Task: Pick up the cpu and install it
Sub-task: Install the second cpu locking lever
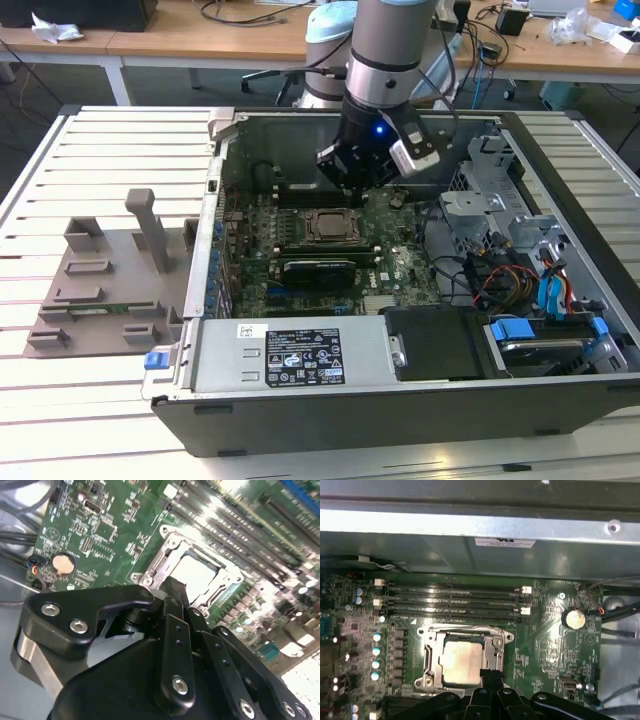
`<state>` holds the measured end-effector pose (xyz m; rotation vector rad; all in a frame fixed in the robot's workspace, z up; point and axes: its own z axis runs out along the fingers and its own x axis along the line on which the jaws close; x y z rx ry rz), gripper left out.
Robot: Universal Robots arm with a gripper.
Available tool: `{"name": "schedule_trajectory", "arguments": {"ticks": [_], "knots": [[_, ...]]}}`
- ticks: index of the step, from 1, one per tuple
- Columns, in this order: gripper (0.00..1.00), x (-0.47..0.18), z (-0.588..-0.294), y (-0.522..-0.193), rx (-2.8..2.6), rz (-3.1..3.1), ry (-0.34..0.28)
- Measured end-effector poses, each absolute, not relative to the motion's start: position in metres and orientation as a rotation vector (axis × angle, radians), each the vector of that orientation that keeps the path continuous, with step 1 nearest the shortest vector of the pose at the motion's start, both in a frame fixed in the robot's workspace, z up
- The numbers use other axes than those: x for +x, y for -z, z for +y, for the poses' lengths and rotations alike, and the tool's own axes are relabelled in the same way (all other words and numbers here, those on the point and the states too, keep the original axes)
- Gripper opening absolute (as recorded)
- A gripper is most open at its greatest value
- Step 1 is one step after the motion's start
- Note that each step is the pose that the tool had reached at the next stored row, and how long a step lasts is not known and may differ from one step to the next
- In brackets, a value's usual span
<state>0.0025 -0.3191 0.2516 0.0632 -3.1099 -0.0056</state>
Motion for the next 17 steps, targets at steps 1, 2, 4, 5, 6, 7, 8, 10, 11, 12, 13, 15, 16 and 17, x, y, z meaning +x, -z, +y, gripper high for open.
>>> {"name": "schedule_trajectory", "arguments": {"ticks": [1, 2, 4, 5, 6, 7, 8, 10, 11, 12, 13, 15, 16, 17], "knots": [[0.11, 0.003, -0.319, -0.254, 0.063, -3.110, 0.003], [0.11, 0.003, -0.319, -0.256, 0.063, -3.110, 0.002], [0.11, 0.002, -0.319, -0.262, 0.063, -3.110, 0.001], [0.11, 0.002, -0.319, -0.266, 0.063, -3.110, 0.000], [0.11, 0.002, -0.319, -0.270, 0.063, -3.110, -0.001], [0.11, 0.002, -0.319, -0.272, 0.063, -3.110, -0.001], [0.11, 0.002, -0.319, -0.274, 0.063, -3.110, -0.001], [0.11, 0.002, -0.319, -0.279, 0.063, -3.110, -0.001], [0.11, 0.002, -0.319, -0.281, 0.063, -3.110, -0.001], [0.11, 0.002, -0.319, -0.282, 0.063, -3.110, -0.001], [0.11, 0.002, -0.319, -0.284, 0.063, -3.110, -0.001], [0.11, 0.002, -0.319, -0.287, 0.063, -3.110, -0.002], [0.11, 0.002, -0.319, -0.289, 0.063, -3.110, -0.002], [0.11, 0.002, -0.319, -0.290, 0.063, -3.110, -0.002]]}}
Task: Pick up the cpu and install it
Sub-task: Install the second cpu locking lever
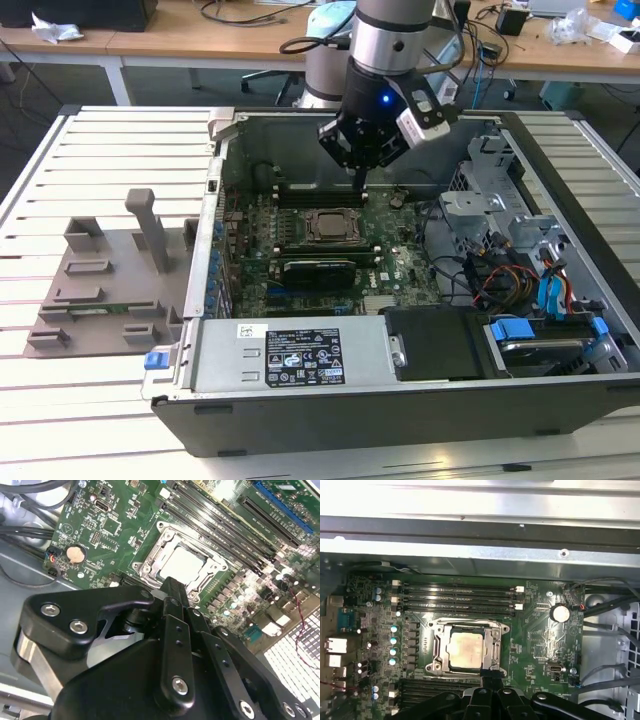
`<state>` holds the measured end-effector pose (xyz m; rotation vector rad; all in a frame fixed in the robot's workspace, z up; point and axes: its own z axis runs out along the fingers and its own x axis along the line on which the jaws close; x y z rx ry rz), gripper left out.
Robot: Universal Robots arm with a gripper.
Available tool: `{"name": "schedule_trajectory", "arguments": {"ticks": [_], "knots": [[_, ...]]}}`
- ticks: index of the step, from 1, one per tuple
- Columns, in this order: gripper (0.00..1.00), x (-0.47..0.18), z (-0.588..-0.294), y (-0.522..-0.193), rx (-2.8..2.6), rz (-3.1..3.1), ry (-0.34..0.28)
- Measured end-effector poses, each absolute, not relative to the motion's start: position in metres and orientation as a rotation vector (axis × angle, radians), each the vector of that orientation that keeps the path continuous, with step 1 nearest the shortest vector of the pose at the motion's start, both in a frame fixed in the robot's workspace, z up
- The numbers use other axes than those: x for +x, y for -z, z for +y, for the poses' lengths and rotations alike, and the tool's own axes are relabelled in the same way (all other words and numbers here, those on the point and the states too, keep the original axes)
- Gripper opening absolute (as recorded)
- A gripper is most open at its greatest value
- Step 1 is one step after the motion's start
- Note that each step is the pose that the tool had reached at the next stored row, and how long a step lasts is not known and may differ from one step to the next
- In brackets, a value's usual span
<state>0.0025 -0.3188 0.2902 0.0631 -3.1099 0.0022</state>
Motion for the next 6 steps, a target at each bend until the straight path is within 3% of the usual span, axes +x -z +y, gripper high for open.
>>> {"name": "schedule_trajectory", "arguments": {"ticks": [6], "knots": [[0.11, 0.0025, -0.3188, -0.2917, 0.063, -3.110, -0.002]]}}
